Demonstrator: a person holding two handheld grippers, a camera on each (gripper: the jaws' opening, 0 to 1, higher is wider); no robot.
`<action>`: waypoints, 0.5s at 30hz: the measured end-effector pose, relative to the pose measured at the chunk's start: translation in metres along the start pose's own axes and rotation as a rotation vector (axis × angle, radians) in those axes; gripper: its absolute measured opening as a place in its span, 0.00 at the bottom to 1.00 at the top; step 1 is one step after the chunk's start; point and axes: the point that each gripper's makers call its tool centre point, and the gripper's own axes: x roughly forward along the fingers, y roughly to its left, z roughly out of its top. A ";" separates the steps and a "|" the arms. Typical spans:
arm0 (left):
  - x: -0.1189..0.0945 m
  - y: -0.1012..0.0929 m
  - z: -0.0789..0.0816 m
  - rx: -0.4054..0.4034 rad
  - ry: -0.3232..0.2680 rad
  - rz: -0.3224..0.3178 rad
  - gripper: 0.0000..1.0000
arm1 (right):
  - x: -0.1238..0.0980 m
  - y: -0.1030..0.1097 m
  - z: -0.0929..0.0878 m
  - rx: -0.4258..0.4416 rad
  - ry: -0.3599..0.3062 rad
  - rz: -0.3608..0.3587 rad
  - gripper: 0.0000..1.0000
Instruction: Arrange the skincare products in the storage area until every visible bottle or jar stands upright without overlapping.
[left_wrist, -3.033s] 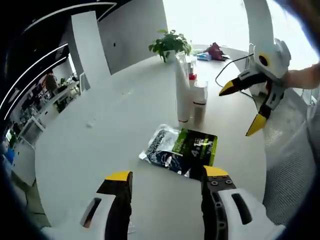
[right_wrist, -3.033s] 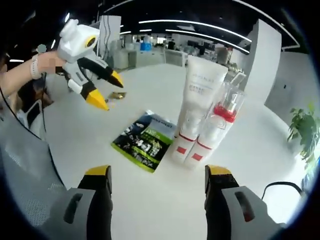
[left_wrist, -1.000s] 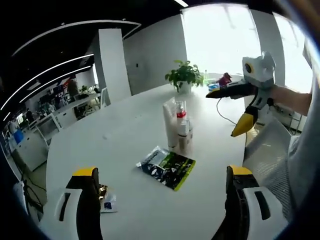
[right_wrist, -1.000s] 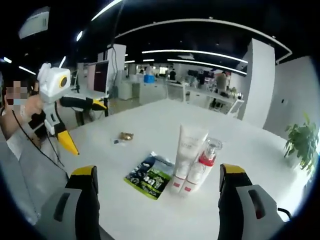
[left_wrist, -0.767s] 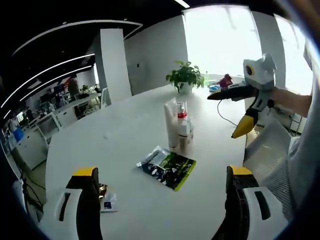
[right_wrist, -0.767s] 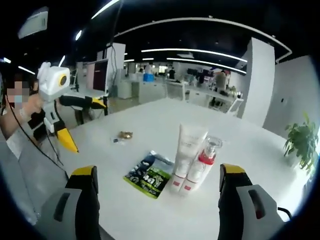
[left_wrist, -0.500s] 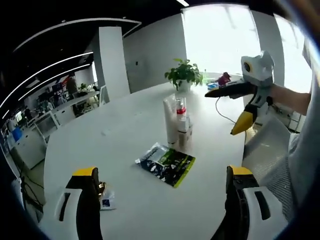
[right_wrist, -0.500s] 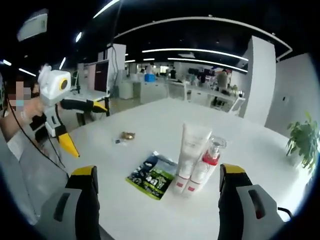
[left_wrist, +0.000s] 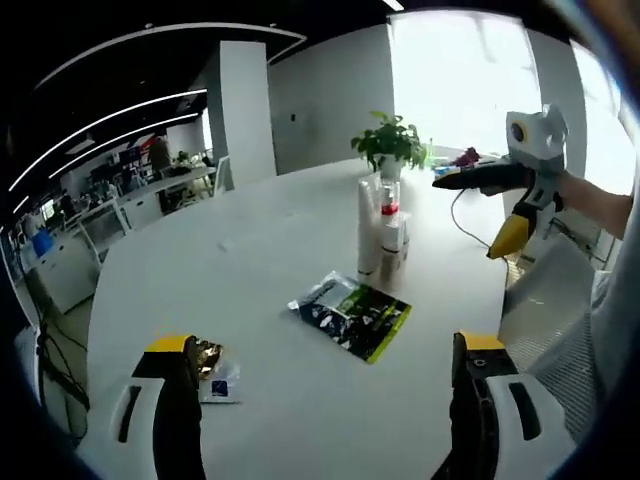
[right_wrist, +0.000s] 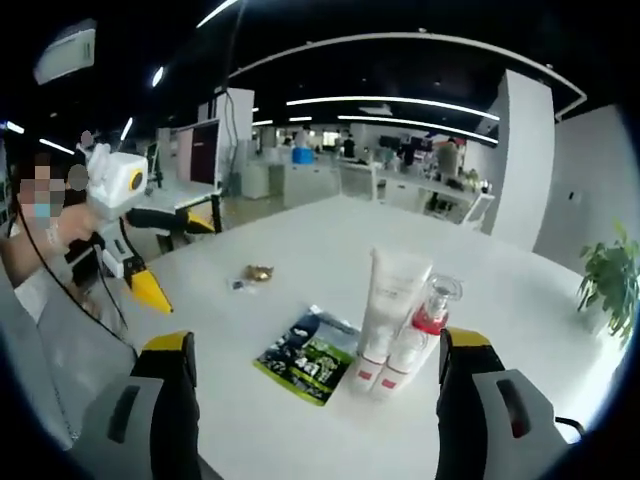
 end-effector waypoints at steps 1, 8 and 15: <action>0.000 0.001 0.000 0.000 0.001 0.004 0.99 | 0.001 0.000 -0.001 0.000 0.002 -0.003 1.00; 0.004 0.029 -0.012 -0.009 0.021 0.040 0.98 | 0.006 -0.003 -0.010 -0.010 0.037 -0.012 1.00; 0.015 0.055 -0.031 -0.017 0.062 0.058 0.97 | 0.010 -0.001 -0.020 -0.028 0.078 0.005 1.00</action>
